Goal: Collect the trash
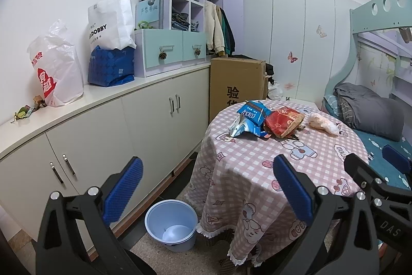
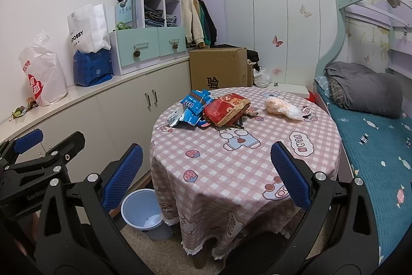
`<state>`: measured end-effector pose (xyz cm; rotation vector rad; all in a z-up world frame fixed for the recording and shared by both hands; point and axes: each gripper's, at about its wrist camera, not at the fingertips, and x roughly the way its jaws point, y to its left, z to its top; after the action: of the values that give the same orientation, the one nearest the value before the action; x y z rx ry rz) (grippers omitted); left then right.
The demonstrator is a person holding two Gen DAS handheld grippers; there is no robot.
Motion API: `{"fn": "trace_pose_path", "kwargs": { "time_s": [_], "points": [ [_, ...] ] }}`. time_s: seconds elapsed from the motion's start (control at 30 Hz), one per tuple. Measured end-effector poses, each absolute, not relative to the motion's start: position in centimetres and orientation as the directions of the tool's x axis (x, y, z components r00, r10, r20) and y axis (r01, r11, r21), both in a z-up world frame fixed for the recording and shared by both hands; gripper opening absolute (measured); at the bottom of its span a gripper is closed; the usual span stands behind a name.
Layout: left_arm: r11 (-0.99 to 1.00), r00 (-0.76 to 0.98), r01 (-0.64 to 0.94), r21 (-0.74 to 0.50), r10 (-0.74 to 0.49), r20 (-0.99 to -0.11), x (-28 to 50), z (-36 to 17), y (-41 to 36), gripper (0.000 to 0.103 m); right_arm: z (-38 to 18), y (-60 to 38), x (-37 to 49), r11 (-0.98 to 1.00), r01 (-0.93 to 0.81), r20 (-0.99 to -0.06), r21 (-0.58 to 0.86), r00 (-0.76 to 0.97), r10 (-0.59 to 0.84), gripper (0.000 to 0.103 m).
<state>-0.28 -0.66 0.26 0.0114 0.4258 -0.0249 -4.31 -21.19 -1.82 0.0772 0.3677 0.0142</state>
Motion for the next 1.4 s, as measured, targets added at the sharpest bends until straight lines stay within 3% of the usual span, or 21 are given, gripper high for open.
{"fn": "trace_pose_path", "kwargs": {
  "time_s": [1.4],
  "points": [
    [0.999,0.914,0.032,0.0,-0.029,-0.404,-0.4,0.4,-0.8,0.099,-1.8,-21.7,-4.8,0.997,0.001,-0.359,0.073,0.933,0.025,0.097]
  ]
}}
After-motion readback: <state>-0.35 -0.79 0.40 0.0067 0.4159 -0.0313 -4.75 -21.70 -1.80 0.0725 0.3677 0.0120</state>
